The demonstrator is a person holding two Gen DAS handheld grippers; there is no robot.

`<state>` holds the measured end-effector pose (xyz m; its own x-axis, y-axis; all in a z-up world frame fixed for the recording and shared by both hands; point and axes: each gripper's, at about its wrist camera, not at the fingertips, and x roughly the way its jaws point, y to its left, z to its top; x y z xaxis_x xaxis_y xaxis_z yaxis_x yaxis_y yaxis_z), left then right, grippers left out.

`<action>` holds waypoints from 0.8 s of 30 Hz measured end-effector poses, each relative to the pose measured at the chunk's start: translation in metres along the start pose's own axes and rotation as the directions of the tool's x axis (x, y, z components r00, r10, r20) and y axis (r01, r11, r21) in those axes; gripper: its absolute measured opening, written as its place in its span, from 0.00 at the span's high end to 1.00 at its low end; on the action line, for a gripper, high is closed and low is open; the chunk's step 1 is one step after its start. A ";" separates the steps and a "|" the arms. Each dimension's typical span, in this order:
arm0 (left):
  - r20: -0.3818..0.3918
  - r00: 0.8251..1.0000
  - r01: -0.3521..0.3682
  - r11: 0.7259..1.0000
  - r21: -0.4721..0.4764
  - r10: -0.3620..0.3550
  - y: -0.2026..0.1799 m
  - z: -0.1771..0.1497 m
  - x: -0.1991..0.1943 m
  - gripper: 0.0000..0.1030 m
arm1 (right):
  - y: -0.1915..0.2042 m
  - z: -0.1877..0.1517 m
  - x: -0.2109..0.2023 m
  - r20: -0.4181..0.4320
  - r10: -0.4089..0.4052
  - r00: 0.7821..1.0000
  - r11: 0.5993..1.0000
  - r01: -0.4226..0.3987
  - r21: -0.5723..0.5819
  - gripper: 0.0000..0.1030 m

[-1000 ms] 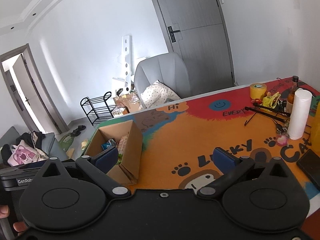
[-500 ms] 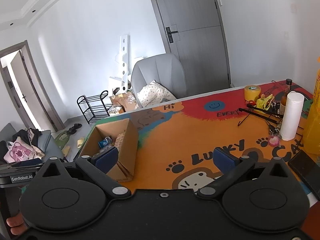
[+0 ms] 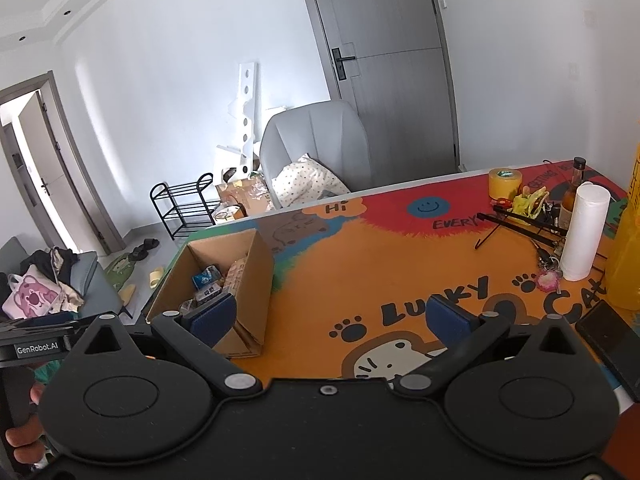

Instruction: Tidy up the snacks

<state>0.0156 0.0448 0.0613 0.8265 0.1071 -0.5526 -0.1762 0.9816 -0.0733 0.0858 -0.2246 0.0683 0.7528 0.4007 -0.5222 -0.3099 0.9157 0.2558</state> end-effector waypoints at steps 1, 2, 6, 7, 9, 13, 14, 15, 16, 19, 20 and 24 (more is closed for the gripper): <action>-0.001 1.000 0.001 1.000 0.002 -0.001 0.000 0.000 0.000 0.00 | 0.000 0.000 0.000 -0.001 -0.001 1.000 1.000 0.001 -0.001 0.00; -0.002 1.000 0.001 1.000 0.004 -0.001 -0.001 0.000 0.000 0.00 | 0.000 0.000 0.000 -0.002 -0.001 1.000 1.000 0.001 -0.001 0.00; 0.001 1.000 0.003 1.000 0.004 -0.003 -0.002 0.002 -0.001 0.00 | 0.000 0.001 0.000 -0.003 0.002 1.000 1.000 -0.002 0.000 0.00; 0.003 1.000 0.003 1.000 0.004 -0.003 -0.002 0.002 -0.002 0.00 | 0.001 0.001 -0.001 -0.002 0.001 1.000 1.000 -0.001 0.000 0.00; 0.006 1.000 0.003 1.000 0.006 -0.003 -0.002 0.002 -0.003 0.00 | 0.000 0.001 0.000 -0.002 0.001 1.000 1.000 -0.001 0.001 0.00; 0.010 1.000 0.003 1.000 0.009 -0.003 -0.003 0.003 -0.005 0.00 | 0.001 0.002 -0.002 0.000 0.002 1.000 1.000 -0.002 -0.004 0.00; 0.011 1.000 0.003 1.000 0.009 -0.003 -0.003 0.003 -0.005 0.00 | 0.001 0.003 -0.003 0.001 0.003 1.000 1.000 -0.003 -0.007 0.00; 0.012 1.000 0.003 1.000 0.009 -0.003 -0.003 0.003 -0.006 0.00 | 0.002 0.003 -0.003 0.003 0.003 1.000 1.000 -0.003 -0.008 0.00; 0.012 1.000 0.002 1.000 0.009 -0.003 -0.003 0.004 -0.006 0.00 | 0.002 0.004 -0.004 0.003 0.001 1.000 1.000 -0.001 -0.009 0.00; 0.015 1.000 0.005 1.000 0.008 -0.005 -0.003 0.005 -0.007 0.00 | 0.002 0.005 -0.005 0.005 0.000 1.000 1.000 0.000 -0.010 0.00; 0.016 1.000 0.005 1.000 0.010 -0.005 -0.004 0.006 -0.007 0.00 | 0.003 0.005 -0.005 0.006 -0.001 1.000 1.000 0.001 -0.011 0.00; 0.017 1.000 0.010 1.000 0.010 -0.010 -0.003 0.007 -0.008 0.00 | 0.002 0.006 -0.004 0.007 -0.016 1.000 1.000 0.016 -0.017 0.00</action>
<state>0.0129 0.0416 0.0719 0.8372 0.0995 -0.5377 -0.1622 0.9842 -0.0705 0.0857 -0.2242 0.0761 0.7615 0.3861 -0.5206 -0.3079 0.9223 0.2336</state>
